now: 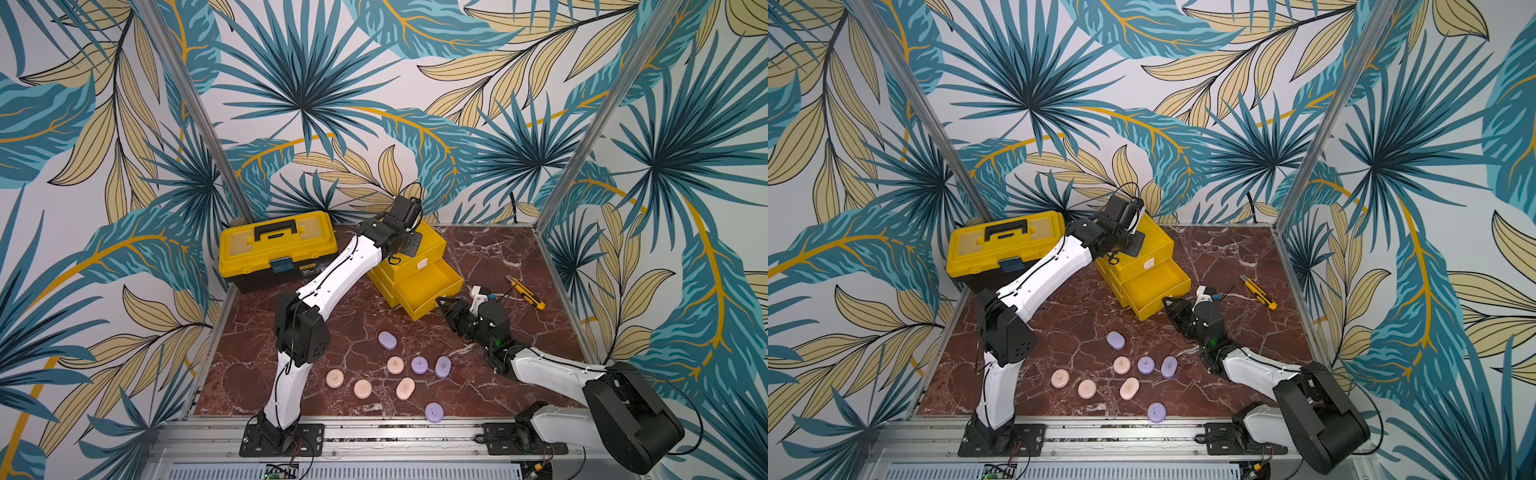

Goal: Put the bluetooth earphones in the drawer according to color
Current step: Open the drawer in the storage box.

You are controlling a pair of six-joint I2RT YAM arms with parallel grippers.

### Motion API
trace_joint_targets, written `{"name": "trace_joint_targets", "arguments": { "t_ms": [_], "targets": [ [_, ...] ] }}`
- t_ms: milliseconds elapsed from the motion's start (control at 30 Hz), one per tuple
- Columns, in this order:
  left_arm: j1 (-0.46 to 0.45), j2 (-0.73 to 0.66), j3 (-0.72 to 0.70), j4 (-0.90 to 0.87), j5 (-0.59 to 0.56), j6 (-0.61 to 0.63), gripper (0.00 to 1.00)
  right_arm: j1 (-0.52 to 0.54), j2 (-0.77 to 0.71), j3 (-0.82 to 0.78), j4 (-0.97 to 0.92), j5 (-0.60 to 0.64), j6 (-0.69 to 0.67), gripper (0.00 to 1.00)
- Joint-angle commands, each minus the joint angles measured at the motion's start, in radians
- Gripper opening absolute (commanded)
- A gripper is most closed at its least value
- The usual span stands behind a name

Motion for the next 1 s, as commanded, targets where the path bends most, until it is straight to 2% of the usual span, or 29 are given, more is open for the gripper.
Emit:
{"name": "trace_joint_targets", "arguments": {
  "t_ms": [0, 567, 967],
  "targets": [
    [-0.018, 0.111, -0.048, -0.227, 0.097, -0.003, 0.0, 0.001, -0.011, -0.036, -0.072, 0.015, -0.029, 0.36],
    [-0.018, 0.116, -0.037, -0.235, 0.094, -0.002, 0.0, 0.001, -0.114, -0.083, -0.167, 0.036, -0.04, 0.36],
    [-0.018, 0.114, -0.043, -0.237, 0.097, -0.004, 0.0, 0.001, -0.149, -0.09, -0.163, 0.035, -0.044, 0.36]
  ]
}}
